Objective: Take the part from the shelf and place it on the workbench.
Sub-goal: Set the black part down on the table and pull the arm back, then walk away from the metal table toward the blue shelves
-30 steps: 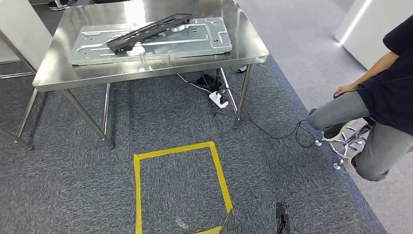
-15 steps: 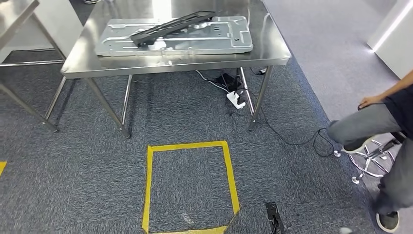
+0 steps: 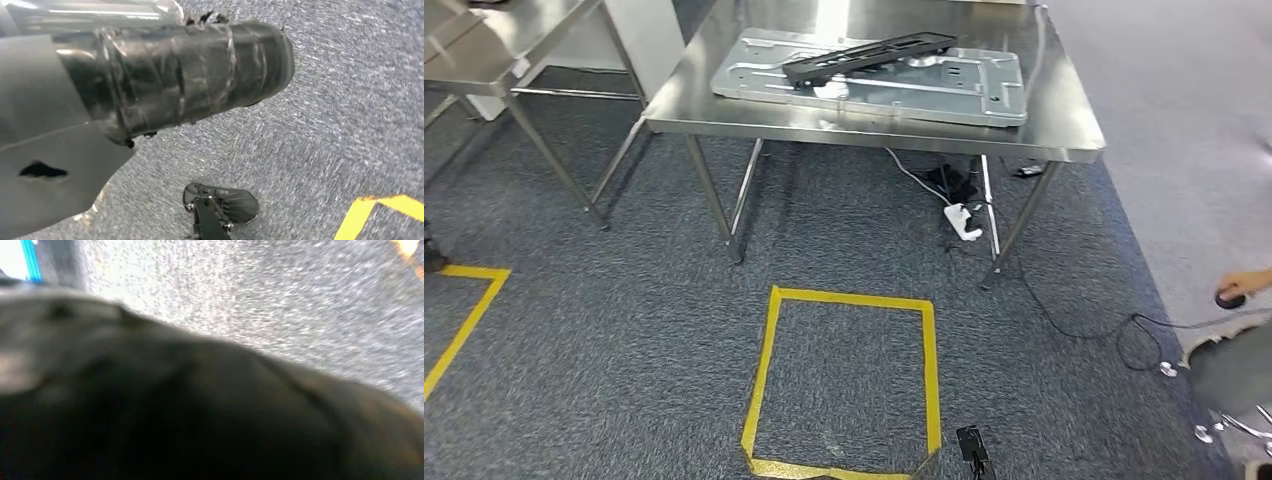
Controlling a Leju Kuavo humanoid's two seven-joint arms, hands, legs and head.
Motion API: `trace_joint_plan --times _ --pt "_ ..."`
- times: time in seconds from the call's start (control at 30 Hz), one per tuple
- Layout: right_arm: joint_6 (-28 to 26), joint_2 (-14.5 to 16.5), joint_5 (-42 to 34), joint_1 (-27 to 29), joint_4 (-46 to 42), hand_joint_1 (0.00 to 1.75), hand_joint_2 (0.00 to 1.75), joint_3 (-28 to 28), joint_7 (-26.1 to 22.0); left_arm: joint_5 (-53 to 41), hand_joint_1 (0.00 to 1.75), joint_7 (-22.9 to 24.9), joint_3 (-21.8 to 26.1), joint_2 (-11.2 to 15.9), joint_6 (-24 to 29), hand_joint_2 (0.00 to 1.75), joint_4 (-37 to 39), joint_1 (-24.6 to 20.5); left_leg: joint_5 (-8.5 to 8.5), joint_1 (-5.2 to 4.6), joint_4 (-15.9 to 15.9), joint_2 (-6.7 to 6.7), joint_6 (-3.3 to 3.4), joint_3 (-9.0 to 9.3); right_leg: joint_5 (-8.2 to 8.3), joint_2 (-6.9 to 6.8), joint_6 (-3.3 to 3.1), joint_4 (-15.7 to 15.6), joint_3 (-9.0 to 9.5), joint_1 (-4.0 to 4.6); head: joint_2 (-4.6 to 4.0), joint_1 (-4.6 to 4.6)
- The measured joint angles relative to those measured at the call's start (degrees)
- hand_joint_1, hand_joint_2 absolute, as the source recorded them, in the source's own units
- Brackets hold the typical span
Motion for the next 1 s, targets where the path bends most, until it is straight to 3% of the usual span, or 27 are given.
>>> trace_joint_plan --times 0.07,0.13,0.17,0.2,0.27,0.3,0.37,0.4,0.43,0.5,0.57,0.63,0.67,0.73,0.8,0.83,0.87,0.9,0.93,1.0 --pt "0.3 0.0 0.3 0.0 0.0 0.0 0.0 0.2 -0.1 0.0 0.0 0.1 0.0 0.0 0.1 0.0 0.0 -0.1 -0.08 0.01 0.7 -1.18 -0.56 -0.85 0.03 1.55 -0.27 -2.4 0.92 -0.06 0.0 -0.02" --pt "0.5 0.1 0.5 0.0 0.1 0.0 0.0 0.4 -0.2 0.0 0.0 0.3 0.0 0.1 0.2 0.0 0.0 0.0 0.15 0.06 0.8 -2.19 -1.15 -1.42 0.31 0.29 -0.79 -2.6 1.03 -0.04 0.0 0.0" --pt "0.5 0.2 0.6 0.0 0.1 0.0 0.0 0.4 -0.2 0.0 0.0 0.4 0.0 0.1 0.3 0.0 0.0 0.1 0.07 -0.02 1.0 -1.73 -1.42 -1.65 0.45 -0.34 -1.11 -2.7 1.18 -0.14 0.0 -0.04" --pt "0.6 0.2 0.6 0.0 0.1 0.0 0.0 0.5 -0.3 0.1 0.0 0.5 0.0 0.1 0.3 0.0 0.0 0.1 -0.63 -0.05 2.1 -0.33 -1.77 -2.27 0.63 -1.09 -1.46 -2.9 1.31 -0.3 0.0 -0.14" --pt "0.7 0.2 0.7 0.0 0.1 0.0 0.0 0.8 -0.3 0.2 0.0 0.6 0.0 0.0 0.4 0.0 0.0 0.0 -3.66 0.06 7.6 3.22 -2.47 -4.95 0.8 -2.6 -1.87 -3.2 1.28 -0.4 0.0 -0.37" --pt "0.9 0.2 0.8 0.1 0.1 0.0 0.0 0.9 -0.3 0.3 0.0 0.6 0.0 0.0 0.4 0.0 0.0 -0.1 -5.48 0.3 11.5 4.26 -2.82 -6.9 0.79 -3.5 -1.96 -3.2 1.22 -0.38 0.0 -0.43" --pt "1.2 0.2 0.9 0.2 0.1 0.0 0.0 1.1 -0.3 0.6 0.0 0.5 0.0 0.0 0.4 0.0 0.0 -0.1 -6.73 0.7 16.3 4.73 -3.24 -9.32 0.71 -5.22 -1.96 -3.2 1.14 -0.34 0.0 -0.43" --pt "1.4 0.2 1.0 0.2 0.1 0.0 0.0 1.2 -0.3 0.8 0.0 0.4 0.0 0.0 0.4 0.0 0.0 0.0 -5.82 0.81 15.7 4.86 -3.29 -9.01 0.66 -6.0 -1.91 -3.2 1.15 -0.36 0.0 -0.43" --pt "1.5 0.2 1.2 0.1 0.1 0.0 0.0 1.3 -0.3 1.0 0.0 0.3 0.0 0.0 0.5 0.0 0.0 0.1 -4.1 0.87 12.9 5.14 -3.22 -7.53 0.6 -6.71 -1.83 -3.2 1.22 -0.37 0.0 -0.43" --pt "1.7 0.2 1.6 0.1 0.1 0.0 0.0 1.4 -0.2 1.4 0.0 0.2 0.0 0.0 0.7 0.0 0.0 0.0 -0.88 0.6 5.0 7.07 -2.77 -3.28 0.4 -7.99 -1.5 -3.2 1.5 -0.25 0.0 -0.43" --pt "1.8 0.2 1.5 0.0 0.1 0.0 0.0 1.4 -0.1 2.4 0.0 0.3 0.0 0.0 1.3 0.0 0.0 -0.2 0.05 0.09 0.7 8.55 -2.18 -1.16 0.22 -9.14 -0.92 -3.3 1.82 -0.05 0.0 -0.41" --pt "1.8 0.2 0.6 -0.1 0.1 0.0 0.0 1.5 -0.4 3.6 0.0 0.7 0.0 0.2 2.0 0.0 0.0 -0.2 0.05 -0.11 0.0 7.76 -1.59 -1.11 0.2 -10.17 -0.18 -3.8 2.36 0.04 0.0 -0.39" --pt "1.8 0.1 0.1 -0.2 0.1 0.0 0.0 1.5 -0.7 4.2 0.0 0.9 0.0 0.3 2.4 0.0 0.0 -0.1 0.29 0.05 -0.5 7.14 -1.27 -0.84 0.06 -10.09 0.22 -3.9 2.62 -0.01 0.0 -0.35" --pt "1.9 -0.2 -0.4 -0.3 0.1 0.0 0.0 1.5 -1.5 5.0 0.0 1.0 0.0 0.4 3.0 0.0 0.0 0.1 0.93 0.38 -1.5 5.95 -0.52 0.01 -1.74 -7.45 0.72 -1.6 1.89 -0.06 0.0 -0.26" --pt "2.0 -0.6 -0.4 -0.1 0.1 0.0 0.0 1.5 -2.1 5.7 0.0 1.0 0.0 0.3 3.7 0.0 0.0 0.0 1.23 0.39 -1.8 4.67 -0.05 0.13 -5.23 -4.22 0.72 5.3 -1.45 -0.04 0.0 -0.21" --pt "2.1 -0.8 -0.3 0.0 0.1 0.0 0.0 1.5 -2.3 6.0 0.0 1.1 0.1 0.3 4.0 0.0 0.0 -0.1 1.23 0.29 -1.8 3.89 0.07 0.02 -6.54 -3.61 0.65 9.0 -3.37 0.01 0.0 -0.18" --pt "2.3 -1.1 -0.2 0.1 0.1 0.0 0.0 1.5 -2.6 6.3 0.0 1.1 0.2 0.2 4.3 0.0 0.0 -0.2 1.19 0.19 -1.6 3.02 0.14 -0.04 -6.82 -3.34 0.59 11.2 -4.64 0.05 0.0 -0.19" --pt "2.4 -1.4 0.0 0.2 0.1 0.0 0.0 1.5 -2.8 6.7 0.0 1.2 0.2 0.2 4.6 0.0 0.0 -0.1 1.11 0.11 -1.4 2.11 0.16 -0.06 -5.94 -3.19 0.52 11.2 -4.93 0.05 0.0 -0.18" --pt "2.6 -1.7 0.3 0.2 0.1 0.0 0.0 1.5 -3.0 7.0 0.0 1.3 0.2 0.1 5.0 0.0 0.0 0.0 0.98 0.09 -1.1 1.21 0.13 -0.07 -4.01 -2.89 0.41 8.9 -4.11 0.04 0.0 -0.18" --pt "2.9 -2.0 0.7 0.2 0.1 0.0 0.0 1.5 -3.3 7.8 0.0 1.4 0.3 -0.2 5.6 0.0 0.0 0.1 0.58 0.04 -0.3 -0.4 -0.15 -0.26 -0.35 -0.63 0.13 1.3 -0.98 -0.1 -0.01 -0.19"
